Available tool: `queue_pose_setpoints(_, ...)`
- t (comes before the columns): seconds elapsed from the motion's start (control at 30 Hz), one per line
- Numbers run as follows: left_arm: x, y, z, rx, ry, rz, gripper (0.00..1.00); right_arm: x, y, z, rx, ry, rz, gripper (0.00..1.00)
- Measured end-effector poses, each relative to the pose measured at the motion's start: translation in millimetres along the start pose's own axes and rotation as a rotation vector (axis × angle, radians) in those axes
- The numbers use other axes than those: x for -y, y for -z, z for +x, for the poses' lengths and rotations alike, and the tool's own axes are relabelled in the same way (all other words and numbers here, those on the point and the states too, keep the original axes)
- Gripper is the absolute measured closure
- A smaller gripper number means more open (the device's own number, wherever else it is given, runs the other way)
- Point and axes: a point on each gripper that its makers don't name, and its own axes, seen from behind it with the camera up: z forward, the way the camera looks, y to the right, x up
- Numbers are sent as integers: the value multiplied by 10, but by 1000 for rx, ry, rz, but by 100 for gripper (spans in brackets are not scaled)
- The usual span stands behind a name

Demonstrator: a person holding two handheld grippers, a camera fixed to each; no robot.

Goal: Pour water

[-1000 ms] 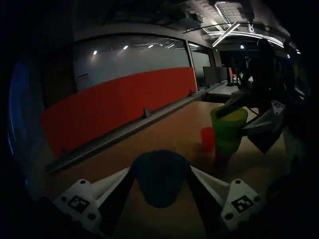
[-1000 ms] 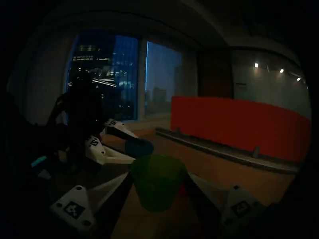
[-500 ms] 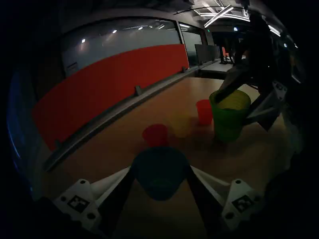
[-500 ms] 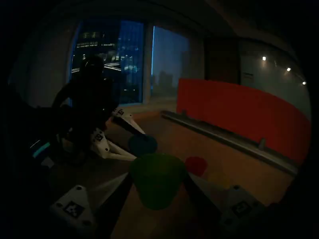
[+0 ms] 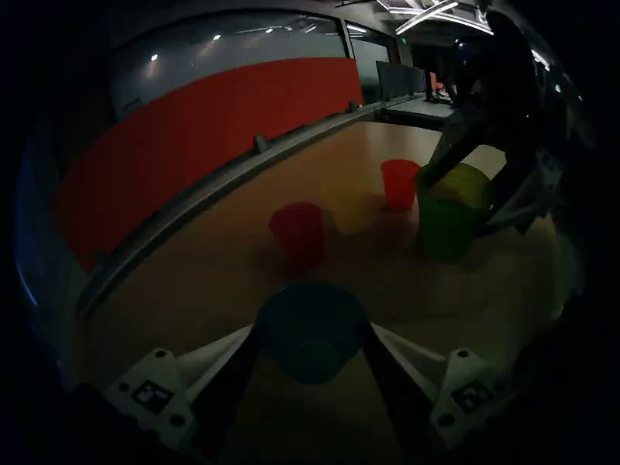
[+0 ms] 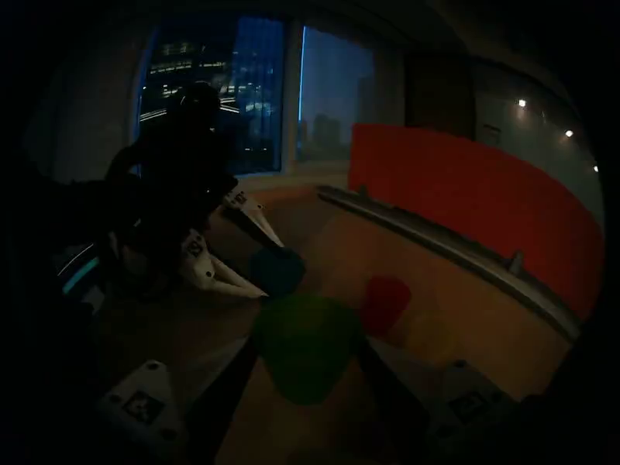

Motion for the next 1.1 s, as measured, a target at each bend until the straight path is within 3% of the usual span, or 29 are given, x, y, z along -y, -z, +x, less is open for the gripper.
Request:
queue_pose_setpoints(0.8,0,-124,-372,29,147,-36,8,20,-202,-385,82,-3,-3,0)
queue_pose_setpoints(1.1,-13,-142,-544,50,154,-31,8,54,-272,-474,97,-1,-3,0)
